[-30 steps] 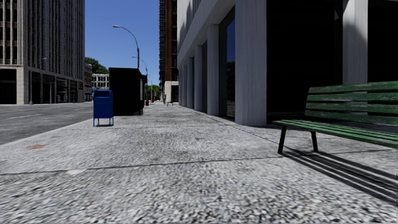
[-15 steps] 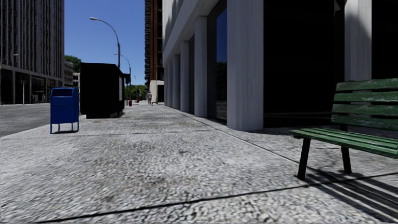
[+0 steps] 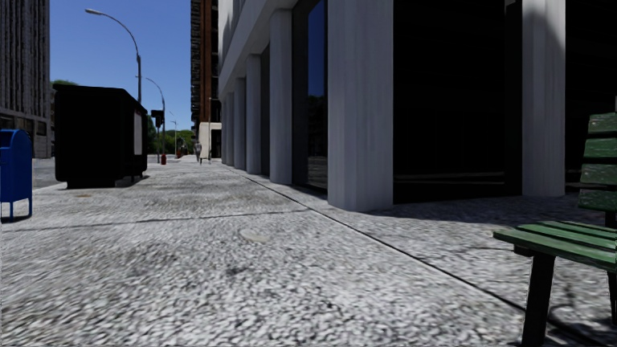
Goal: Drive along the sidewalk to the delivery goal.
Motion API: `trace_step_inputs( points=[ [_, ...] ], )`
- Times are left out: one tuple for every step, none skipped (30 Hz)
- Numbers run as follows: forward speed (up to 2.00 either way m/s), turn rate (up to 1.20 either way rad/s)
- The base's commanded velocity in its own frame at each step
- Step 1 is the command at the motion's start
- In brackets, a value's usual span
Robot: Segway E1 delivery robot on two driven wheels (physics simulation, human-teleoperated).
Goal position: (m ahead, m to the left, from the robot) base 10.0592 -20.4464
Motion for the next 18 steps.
trace_step_inputs(
  points=[
    [1.22,-0.31],
    [1.21,-0.31],
    [1.21,-0.31],
    [1.21,-0.31],
    [1.21,-0.31],
    [1.21,-0.31],
    [1.21,-0.31],
    [1.21,-0.31],
    [1.21,-0.31],
    [1.21,-0.31],
    [1.21,-0.31],
    [1.21,-0.31],
    [1.21,-0.31],
    [1.21,-0.27],
    [1.21,-0.18],
    [1.21,-0.11],
    [1.21,-0.11],
    [1.21,-0.02]
  ],
)
